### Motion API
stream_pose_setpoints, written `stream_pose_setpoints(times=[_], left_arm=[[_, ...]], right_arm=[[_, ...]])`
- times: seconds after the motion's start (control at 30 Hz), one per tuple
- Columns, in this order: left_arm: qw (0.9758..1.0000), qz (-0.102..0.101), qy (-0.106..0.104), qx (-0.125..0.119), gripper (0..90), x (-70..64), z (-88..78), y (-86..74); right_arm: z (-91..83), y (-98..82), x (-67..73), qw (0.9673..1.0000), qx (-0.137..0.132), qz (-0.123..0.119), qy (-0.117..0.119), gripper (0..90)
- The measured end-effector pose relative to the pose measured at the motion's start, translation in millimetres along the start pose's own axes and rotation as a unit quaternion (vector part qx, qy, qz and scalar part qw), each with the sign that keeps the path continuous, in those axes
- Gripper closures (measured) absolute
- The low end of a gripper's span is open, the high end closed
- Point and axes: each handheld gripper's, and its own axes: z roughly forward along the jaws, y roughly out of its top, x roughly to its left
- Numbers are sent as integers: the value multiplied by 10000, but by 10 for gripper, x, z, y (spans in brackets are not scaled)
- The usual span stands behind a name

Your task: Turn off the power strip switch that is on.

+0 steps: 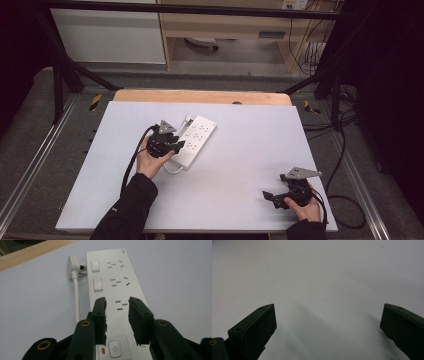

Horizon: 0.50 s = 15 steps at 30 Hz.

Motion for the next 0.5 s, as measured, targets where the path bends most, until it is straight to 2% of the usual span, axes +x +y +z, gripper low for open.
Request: stream_pose_setpoints(times=[0.27,0.5], left_arm=[[10000,10,14,15,747,5,56,19],[9999,86,127,67,800,11,127,25]], right_arm=[[0,0,0,10000,0,2,3,11],[0,1,2,10000,-5,2,8,11]])
